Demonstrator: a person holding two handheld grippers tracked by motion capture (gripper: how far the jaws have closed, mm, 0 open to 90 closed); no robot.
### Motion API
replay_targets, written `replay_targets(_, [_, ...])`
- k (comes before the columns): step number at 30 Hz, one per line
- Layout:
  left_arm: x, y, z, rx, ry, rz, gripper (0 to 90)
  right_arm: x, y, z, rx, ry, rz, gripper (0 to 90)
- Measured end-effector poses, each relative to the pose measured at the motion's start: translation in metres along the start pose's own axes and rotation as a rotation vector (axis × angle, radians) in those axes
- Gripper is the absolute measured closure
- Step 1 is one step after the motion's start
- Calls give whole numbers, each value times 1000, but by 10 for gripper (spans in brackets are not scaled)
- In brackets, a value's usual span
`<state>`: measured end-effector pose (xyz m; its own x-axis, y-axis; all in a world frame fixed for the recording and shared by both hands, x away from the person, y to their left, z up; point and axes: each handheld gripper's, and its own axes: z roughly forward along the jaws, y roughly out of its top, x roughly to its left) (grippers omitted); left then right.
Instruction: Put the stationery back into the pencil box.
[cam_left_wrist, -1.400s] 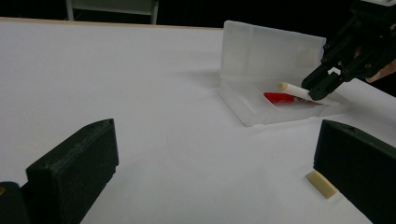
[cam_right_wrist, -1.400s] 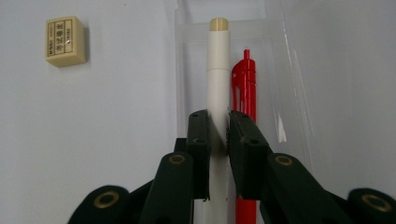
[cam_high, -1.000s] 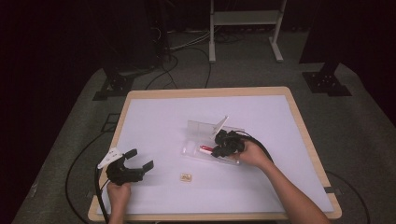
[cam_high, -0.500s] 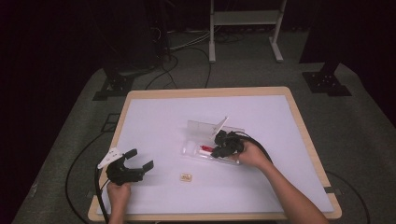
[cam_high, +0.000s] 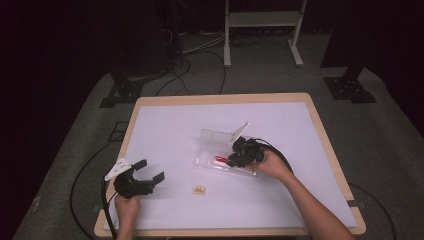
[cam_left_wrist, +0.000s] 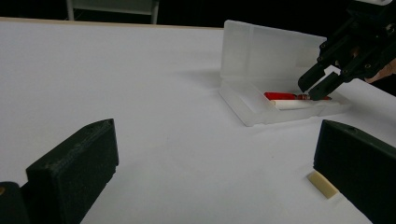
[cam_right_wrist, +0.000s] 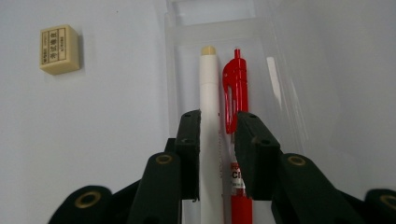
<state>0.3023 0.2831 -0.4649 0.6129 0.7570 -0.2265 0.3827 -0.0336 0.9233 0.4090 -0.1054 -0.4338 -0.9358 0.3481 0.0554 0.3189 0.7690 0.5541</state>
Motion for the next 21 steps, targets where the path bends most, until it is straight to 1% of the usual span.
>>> replay_targets(7, [0,0,0,0,1,0,0,0,0,-5,-10,10,6,642])
replay_targets(9, [0,0,0,1,1,0,0,1,0,-7,-24,7,0,623])
replay_targets(10, [0,0,0,1,1,0,0,1,1,-8,-28,10,9,615])
replay_targets(12, [0,0,0,0,2,0,0,2,2,-9,-37,15,11,600])
replay_targets(19, [0,0,0,-1,2,-2,0,4,3,-13,-51,14,7,571])
replay_targets(20, [0,0,0,-1,2,-1,0,4,3,-15,-57,14,19,542])
replay_targets(21, [0,0,0,-1,3,-1,0,4,3,-15,-60,17,23,541])
